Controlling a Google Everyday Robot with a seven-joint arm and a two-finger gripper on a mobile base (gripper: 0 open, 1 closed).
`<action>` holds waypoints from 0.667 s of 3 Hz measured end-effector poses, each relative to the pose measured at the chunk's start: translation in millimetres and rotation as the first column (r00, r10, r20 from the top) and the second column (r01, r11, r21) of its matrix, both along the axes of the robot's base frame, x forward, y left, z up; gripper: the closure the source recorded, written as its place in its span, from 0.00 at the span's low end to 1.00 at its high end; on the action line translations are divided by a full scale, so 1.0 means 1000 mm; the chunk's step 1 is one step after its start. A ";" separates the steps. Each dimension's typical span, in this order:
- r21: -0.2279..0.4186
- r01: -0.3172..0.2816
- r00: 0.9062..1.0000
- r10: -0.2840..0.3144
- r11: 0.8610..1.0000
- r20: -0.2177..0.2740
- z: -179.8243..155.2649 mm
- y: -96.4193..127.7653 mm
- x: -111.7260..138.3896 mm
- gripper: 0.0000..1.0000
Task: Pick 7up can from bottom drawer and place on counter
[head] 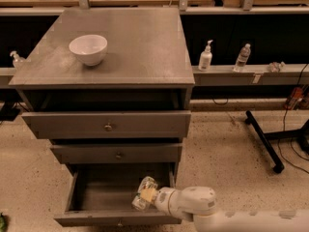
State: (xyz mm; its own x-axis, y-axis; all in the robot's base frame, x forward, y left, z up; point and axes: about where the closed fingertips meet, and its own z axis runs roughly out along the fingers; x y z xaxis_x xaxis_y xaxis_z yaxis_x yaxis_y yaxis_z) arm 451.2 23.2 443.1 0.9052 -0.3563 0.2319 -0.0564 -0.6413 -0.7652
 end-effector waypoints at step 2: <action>0.090 -0.042 0.998 0.046 0.995 -0.038 0.059 -0.018 -0.005 1.00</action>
Offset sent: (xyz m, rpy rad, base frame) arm 0.0069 -0.0276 0.0409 0.0372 0.0266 -0.0167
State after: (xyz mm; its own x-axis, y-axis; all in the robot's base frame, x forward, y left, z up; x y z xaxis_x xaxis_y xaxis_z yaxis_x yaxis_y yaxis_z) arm 446.4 4.9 502.3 0.9283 -0.3334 0.1645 -0.0611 -0.5733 -0.8171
